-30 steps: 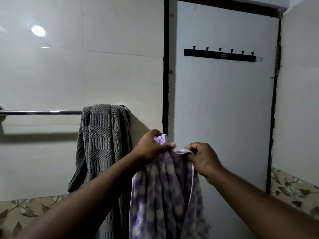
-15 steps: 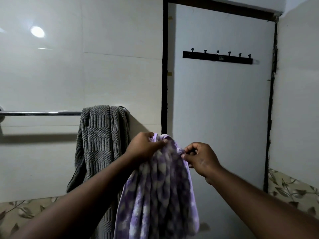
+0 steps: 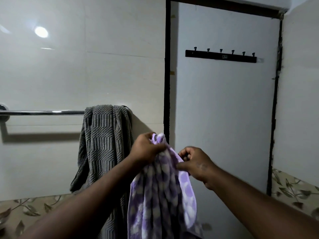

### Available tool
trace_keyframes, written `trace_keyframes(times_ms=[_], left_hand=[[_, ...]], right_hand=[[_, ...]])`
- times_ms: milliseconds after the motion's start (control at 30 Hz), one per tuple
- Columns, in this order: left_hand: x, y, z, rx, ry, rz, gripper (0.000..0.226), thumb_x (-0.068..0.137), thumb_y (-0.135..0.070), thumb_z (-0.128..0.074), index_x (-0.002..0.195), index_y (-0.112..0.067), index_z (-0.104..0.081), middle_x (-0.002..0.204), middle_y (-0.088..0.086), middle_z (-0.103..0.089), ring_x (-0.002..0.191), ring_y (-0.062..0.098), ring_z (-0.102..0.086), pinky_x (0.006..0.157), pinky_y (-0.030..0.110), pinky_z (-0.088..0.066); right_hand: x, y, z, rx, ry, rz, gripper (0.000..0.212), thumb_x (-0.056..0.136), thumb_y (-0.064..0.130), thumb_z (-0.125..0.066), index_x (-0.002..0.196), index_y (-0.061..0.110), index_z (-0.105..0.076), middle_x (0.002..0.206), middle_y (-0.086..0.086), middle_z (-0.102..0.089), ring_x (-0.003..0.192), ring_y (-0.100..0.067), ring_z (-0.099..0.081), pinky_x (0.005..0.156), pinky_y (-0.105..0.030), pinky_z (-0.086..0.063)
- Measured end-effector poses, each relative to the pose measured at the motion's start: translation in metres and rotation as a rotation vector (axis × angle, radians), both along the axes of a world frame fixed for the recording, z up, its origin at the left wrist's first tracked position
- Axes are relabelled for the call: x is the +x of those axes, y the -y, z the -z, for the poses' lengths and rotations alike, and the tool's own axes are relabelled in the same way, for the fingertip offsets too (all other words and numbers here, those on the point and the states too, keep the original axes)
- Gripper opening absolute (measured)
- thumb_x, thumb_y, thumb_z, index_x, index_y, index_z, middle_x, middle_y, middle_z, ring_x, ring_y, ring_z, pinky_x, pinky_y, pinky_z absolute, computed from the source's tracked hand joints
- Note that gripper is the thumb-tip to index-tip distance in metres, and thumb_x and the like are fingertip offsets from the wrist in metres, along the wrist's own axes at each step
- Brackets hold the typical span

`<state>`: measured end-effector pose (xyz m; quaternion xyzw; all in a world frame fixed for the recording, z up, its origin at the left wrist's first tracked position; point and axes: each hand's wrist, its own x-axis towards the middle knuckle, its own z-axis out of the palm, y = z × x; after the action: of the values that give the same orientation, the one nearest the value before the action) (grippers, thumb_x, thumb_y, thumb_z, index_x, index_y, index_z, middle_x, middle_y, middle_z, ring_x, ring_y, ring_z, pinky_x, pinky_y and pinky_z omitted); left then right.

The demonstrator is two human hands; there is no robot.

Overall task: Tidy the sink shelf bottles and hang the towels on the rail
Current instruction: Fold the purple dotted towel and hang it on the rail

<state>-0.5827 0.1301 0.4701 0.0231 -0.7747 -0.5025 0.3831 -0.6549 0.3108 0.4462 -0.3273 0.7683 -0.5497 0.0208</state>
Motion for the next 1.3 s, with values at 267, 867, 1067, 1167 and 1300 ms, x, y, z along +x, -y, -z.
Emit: trace_keyframes(times_ms=[267, 867, 1067, 1167, 1300], left_hand=[[-0.003, -0.011, 0.003, -0.269, 0.231, 0.247, 0.068, 0.067, -0.026, -0.095, 0.128, -0.026, -0.066, 0.104, -0.001, -0.073, 0.082, 0.000, -0.061, 0.082, 0.017, -0.051], [-0.004, 0.005, 0.009, -0.097, 0.196, -0.007, 0.024, 0.071, -0.026, -0.081, 0.088, -0.010, -0.078, 0.084, 0.016, -0.078, 0.066, 0.014, -0.061, 0.067, 0.032, -0.049], [-0.007, 0.011, 0.012, -0.065, 0.168, -0.098, 0.030, 0.075, -0.042, -0.088, 0.086, -0.015, -0.079, 0.081, 0.011, -0.078, 0.064, 0.013, -0.062, 0.064, 0.028, -0.049], [-0.010, 0.018, 0.009, -0.071, 0.137, -0.219, 0.025, 0.079, -0.037, -0.085, 0.080, -0.015, -0.073, 0.067, 0.005, -0.072, 0.057, 0.016, -0.061, 0.061, 0.028, -0.047], [-0.017, 0.017, 0.006, 0.035, 0.106, -0.261, 0.026, 0.083, -0.030, -0.083, 0.074, -0.014, -0.064, 0.063, 0.001, -0.060, 0.056, 0.015, -0.052, 0.058, 0.025, -0.042]], right_hand=[[0.001, 0.006, -0.018, -0.251, -0.012, 0.122, 0.007, 0.082, 0.010, -0.081, 0.078, 0.010, -0.076, 0.075, -0.010, -0.076, 0.062, -0.014, -0.065, 0.058, -0.027, -0.052], [-0.008, -0.011, -0.009, -0.353, 0.313, 0.070, 0.011, 0.091, 0.012, -0.075, 0.086, 0.003, -0.071, 0.074, -0.004, -0.061, 0.055, -0.015, -0.059, 0.057, -0.024, -0.061], [-0.014, -0.014, -0.017, -0.436, 0.310, 0.151, 0.014, 0.085, 0.011, -0.081, 0.080, 0.003, -0.071, 0.067, -0.004, -0.067, 0.048, -0.016, -0.063, 0.050, -0.021, -0.057], [-0.017, -0.016, -0.020, -0.468, 0.331, 0.149, 0.016, 0.084, 0.013, -0.082, 0.079, 0.003, -0.070, 0.064, -0.005, -0.065, 0.044, -0.015, -0.061, 0.048, -0.021, -0.056], [-0.012, -0.013, -0.019, -0.424, 0.383, 0.080, 0.017, 0.085, 0.016, -0.081, 0.079, 0.005, -0.070, 0.054, 0.002, -0.064, 0.045, -0.013, -0.061, 0.049, -0.021, -0.057]])
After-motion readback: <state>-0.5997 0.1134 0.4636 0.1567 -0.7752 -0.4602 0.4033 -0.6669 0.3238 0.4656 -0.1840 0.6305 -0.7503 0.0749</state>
